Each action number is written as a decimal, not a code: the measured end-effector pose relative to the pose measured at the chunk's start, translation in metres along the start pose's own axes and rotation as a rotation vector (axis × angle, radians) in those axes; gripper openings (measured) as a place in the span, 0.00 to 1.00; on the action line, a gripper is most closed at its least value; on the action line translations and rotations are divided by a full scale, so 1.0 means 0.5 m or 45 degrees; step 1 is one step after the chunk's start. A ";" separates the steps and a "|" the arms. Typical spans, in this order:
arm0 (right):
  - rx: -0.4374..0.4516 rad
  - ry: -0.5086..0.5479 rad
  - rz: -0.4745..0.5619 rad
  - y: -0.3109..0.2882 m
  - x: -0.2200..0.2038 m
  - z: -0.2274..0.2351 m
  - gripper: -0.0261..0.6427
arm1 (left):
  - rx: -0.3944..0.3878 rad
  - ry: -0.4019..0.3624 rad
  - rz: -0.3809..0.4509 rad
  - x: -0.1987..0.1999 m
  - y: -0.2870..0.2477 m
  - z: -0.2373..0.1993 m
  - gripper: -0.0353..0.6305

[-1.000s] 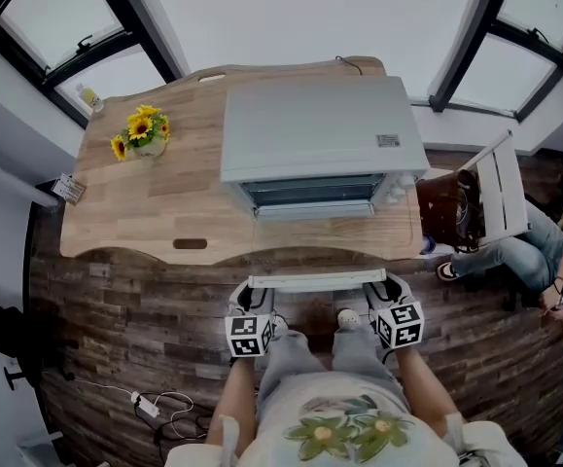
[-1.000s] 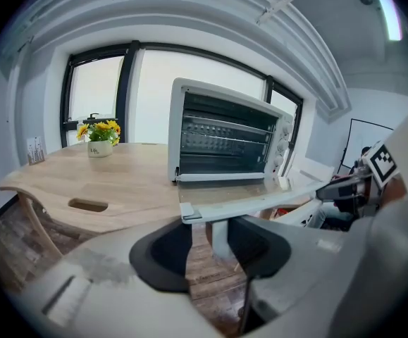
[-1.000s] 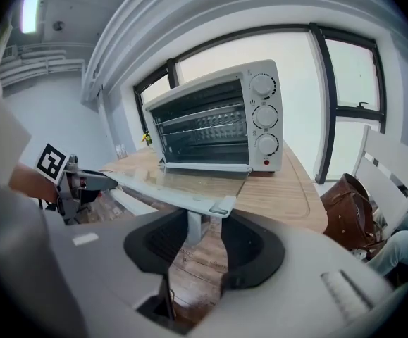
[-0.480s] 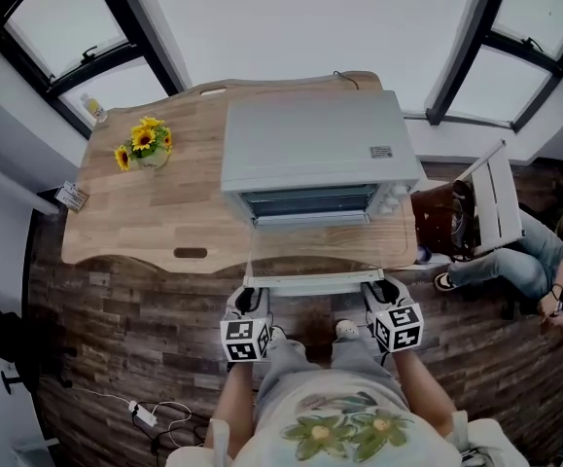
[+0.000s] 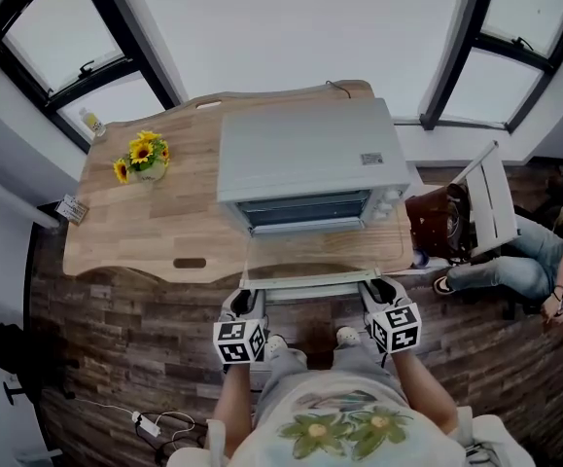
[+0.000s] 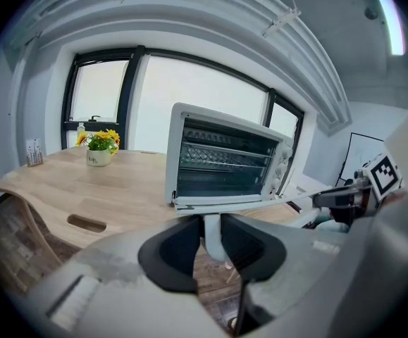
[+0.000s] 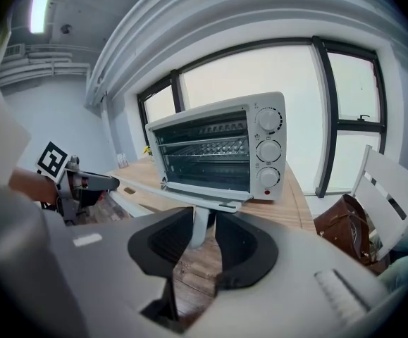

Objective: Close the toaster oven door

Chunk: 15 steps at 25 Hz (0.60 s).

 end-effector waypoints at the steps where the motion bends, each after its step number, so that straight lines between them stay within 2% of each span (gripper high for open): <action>1: 0.005 -0.001 0.003 0.000 0.004 0.000 0.20 | -0.002 0.003 0.002 0.004 0.000 -0.001 0.21; 15: -0.008 -0.013 0.048 0.004 0.032 -0.002 0.19 | -0.011 0.004 0.035 0.034 0.002 -0.005 0.21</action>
Point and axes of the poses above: the fingertips, and each gripper's own axes: y backward along the fingers, z to its right, x out of its top, the point moved 6 cm from there along y, backward along the fingers, and after that the axes turned 6 degrees about -y, right-handed, at the moved point
